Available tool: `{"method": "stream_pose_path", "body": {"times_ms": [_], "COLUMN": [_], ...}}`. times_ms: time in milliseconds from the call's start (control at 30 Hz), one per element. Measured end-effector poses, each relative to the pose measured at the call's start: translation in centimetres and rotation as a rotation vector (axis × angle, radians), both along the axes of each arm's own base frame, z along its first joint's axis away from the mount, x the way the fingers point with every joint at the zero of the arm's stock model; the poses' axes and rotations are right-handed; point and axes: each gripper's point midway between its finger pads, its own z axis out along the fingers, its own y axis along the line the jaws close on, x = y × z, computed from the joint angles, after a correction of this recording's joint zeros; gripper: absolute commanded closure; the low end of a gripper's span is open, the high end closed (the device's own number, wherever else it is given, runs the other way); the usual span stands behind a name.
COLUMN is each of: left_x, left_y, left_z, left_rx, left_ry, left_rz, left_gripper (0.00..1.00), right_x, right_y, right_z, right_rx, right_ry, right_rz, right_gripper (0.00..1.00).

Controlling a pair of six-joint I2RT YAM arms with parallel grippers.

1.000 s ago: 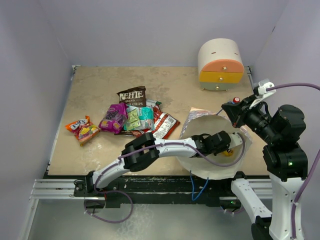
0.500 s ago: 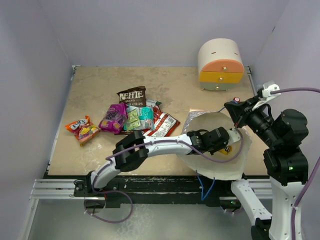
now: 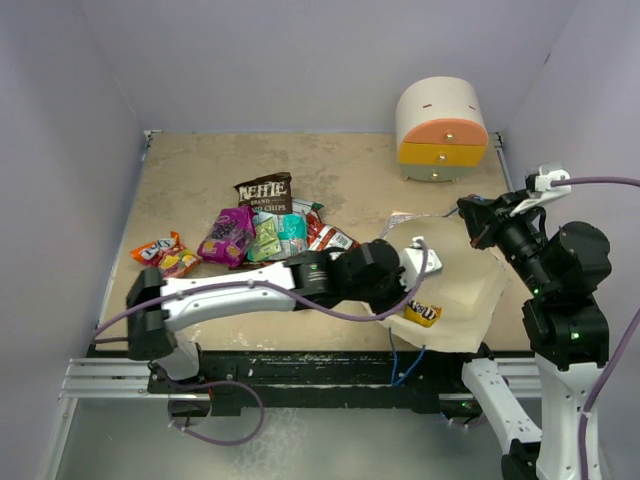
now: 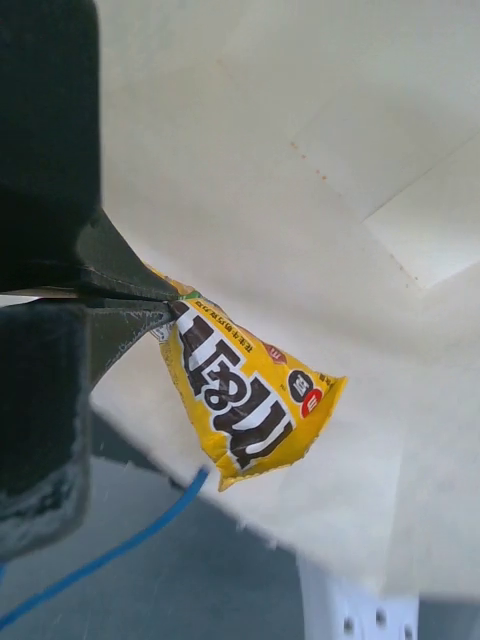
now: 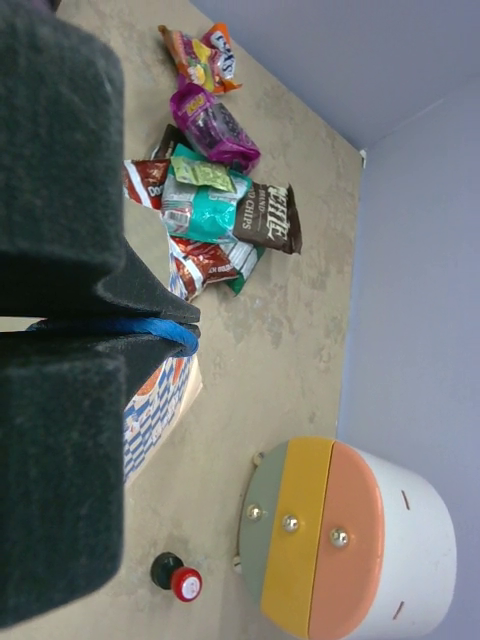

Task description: Take the snacks out of the paper bag

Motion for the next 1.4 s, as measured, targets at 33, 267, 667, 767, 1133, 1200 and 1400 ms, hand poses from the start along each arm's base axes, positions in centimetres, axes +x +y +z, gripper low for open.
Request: {"method": "stream_pose_path", "body": {"times_ms": [33,267,667,767,1133,1200,1400], "left_x": [-0.6,-3.0,1.9,3.6,9.6,11.0,15.6], "left_y": [0.8,5.6,12.5,14.6,18.7,19.6,23.9], "left_z": [0.9,11.6,25.3,25.7,24.4,24.2,21.6], "left_rx": [-0.023,-0.273,-0.470,-0.453,-0.343,-0.325,-0.249], "left_ry": [0.017,0.072,-0.118,-0.163,-0.208,-0.202,-0.126], "left_rz": [-0.001,0.029,0.334,0.436,0.676,0.721,0.891], "left_gripper": [1.00,1.00,1.00,1.00,1.00,1.00,1.00], "right_x": [0.1,0.7,4.0,4.8,9.8,10.6,11.0], "right_y": [0.0,0.5,-0.3,-2.8,-11.1,-11.8,-12.7], "right_z": [-0.1,-0.6,-0.2,-1.2,-7.0,-8.2,-8.5], "right_rx": [0.011,0.105,0.302,0.339,0.073,0.012,-0.094], "right_ry": [0.006,0.044,0.143,0.198,0.369,0.404,0.420], "right_rz": [-0.001,-0.006,-0.126,-0.300,-0.768,-0.797,-0.806], "right_gripper": [1.00,1.00,1.00,1.00,0.92,0.80,0.51]}}
